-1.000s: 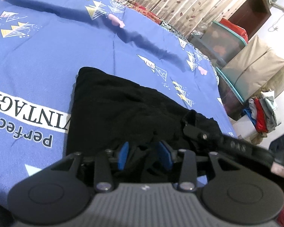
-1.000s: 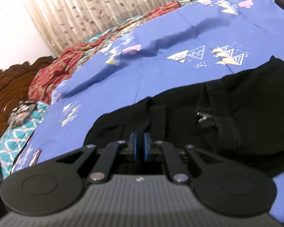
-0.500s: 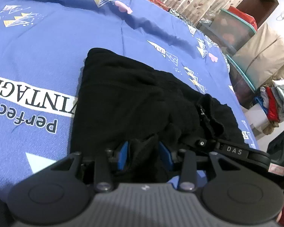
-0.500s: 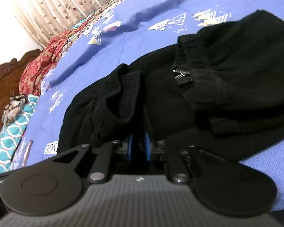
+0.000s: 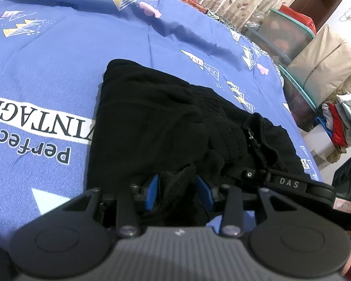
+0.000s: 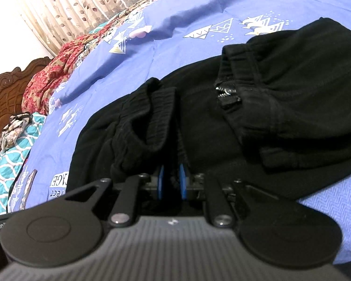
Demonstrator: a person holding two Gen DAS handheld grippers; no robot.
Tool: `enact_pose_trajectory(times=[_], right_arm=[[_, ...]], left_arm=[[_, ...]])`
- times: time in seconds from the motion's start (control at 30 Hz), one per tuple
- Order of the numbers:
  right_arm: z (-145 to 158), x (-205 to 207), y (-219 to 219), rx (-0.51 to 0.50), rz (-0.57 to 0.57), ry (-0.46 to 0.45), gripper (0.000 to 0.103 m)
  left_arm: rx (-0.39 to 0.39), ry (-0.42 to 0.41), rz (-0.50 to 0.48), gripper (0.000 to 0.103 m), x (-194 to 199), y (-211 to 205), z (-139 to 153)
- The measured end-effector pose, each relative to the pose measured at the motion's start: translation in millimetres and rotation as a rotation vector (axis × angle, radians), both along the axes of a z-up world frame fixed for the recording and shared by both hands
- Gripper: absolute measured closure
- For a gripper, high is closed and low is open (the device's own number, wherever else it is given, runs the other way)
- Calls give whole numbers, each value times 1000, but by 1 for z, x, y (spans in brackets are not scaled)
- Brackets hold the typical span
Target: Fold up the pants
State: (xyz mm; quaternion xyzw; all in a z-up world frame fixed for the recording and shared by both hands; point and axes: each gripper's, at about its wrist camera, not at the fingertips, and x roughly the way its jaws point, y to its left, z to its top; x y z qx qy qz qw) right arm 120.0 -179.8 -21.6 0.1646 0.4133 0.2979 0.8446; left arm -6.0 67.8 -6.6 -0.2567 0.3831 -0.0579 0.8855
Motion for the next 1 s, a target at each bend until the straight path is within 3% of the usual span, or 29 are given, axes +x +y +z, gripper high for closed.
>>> enact_pose_trajectory(times=[0.7,0.77,1.0], right_arm=[[9,-5,4,-24,-17,-19,83],[17,-10,3,-36,-47,-61,73],[46,-27,7,-30,-4,-229,73]], left_arm=[[-11,-11,-6,65,-4,2,-2],[-14,-10,-6,65,-3,3,-2],[-13,-11,-6,63,-2,2,-3]])
